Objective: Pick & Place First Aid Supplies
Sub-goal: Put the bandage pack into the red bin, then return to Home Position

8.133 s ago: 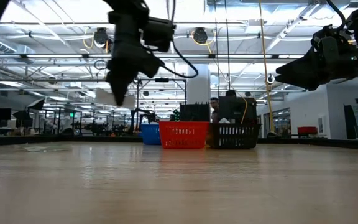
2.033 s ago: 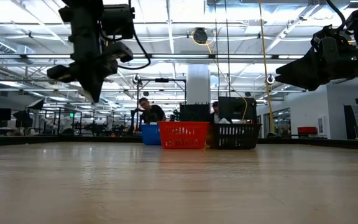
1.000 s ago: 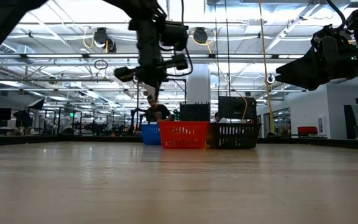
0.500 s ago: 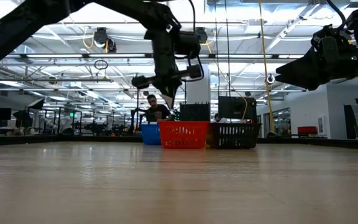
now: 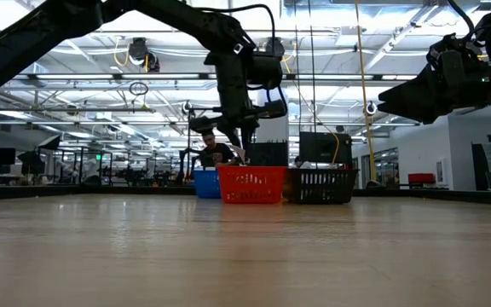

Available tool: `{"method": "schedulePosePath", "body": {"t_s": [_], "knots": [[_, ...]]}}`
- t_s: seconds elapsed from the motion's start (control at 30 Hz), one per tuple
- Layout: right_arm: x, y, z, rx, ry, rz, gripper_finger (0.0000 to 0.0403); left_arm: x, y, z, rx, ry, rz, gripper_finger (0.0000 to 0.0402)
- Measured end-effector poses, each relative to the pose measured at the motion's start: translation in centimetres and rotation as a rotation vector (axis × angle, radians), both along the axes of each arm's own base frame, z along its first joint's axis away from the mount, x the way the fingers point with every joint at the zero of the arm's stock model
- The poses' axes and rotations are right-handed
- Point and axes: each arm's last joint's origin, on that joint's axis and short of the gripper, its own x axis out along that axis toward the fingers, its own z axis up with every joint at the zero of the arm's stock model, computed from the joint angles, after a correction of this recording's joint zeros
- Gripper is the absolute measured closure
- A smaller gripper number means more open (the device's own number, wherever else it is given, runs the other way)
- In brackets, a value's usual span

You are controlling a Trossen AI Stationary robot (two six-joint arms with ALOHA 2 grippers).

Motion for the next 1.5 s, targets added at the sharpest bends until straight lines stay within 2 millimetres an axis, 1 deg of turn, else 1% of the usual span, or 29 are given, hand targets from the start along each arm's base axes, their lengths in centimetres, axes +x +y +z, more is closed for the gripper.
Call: {"method": "schedulePosePath", "body": {"t_s": [0.13, 0.37, 0.47, 0.57, 0.63, 0.77, 0.83, 0.93, 1.03, 1.17, 1.3, 1.37, 1.5], "knots": [[0.0, 0.0, 0.0, 0.0, 0.0, 0.0, 0.014, 0.0, 0.1, 0.0, 0.008, 0.0, -0.02, 0.0327], [0.0, 0.0, 0.0, 0.0, 0.0, 0.0, 0.014, -0.1, 0.2, 0.0, -0.016, -0.015, -0.031, 0.02], [0.0, 0.0, 0.0, 0.0, 0.0, 0.0, 0.014, 0.0, 0.2, 0.1, -0.038, -0.035, -0.086, 0.016], [0.0, 0.0, 0.0, 0.0, 0.0, 0.0, 0.014, -0.2, -0.1, 0.8, -0.043, -0.075, -0.196, 0.0132], [0.0, 0.0, 0.0, 0.0, 0.0, 0.0, 0.014, -0.4, -0.2, 1.8, -0.03, -0.112, -0.267, 0.0118], [0.0, 0.0, 0.0, 0.0, 0.0, 0.0, 0.014, -0.9, -0.7, 3.8, 0.025, -0.174, -0.408, 0.01], [0.0, 0.0, 0.0, 0.0, 0.0, 0.0, 0.014, -1.5, -1.0, 4.7, 0.045, -0.195, -0.487, 0.0094], [0.0, 0.0, 0.0, 0.0, 0.0, 0.0, 0.014, -2.8, -1.7, 5.5, 0.078, -0.231, -0.607, 0.0087], [0.0, 0.0, 0.0, 0.0, 0.0, 0.0, 0.014, -4.4, -2.6, 5.9, 0.153, -0.285, -0.711, 0.0083], [0.0, 0.0, 0.0, 0.0, 0.0, 0.0, 0.014, -7.3, -3.8, 5.9, 0.286, -0.388, -0.779, 0.0082], [0.0, 0.0, 0.0, 0.0, 0.0, 0.0, 0.014, -10.4, -5.1, 5.2, 0.445, -0.47, -0.791, 0.0082], [0.0, 0.0, 0.0, 0.0, 0.0, 0.0, 0.014, -12.0, -5.9, 4.5, 0.532, -0.513, -0.791, 0.0082], [0.0, 0.0, 0.0, 0.0, 0.0, 0.0, 0.014, -15.7, -7.7, 2.7, 0.636, -0.587, -0.799, 0.0084]]}}
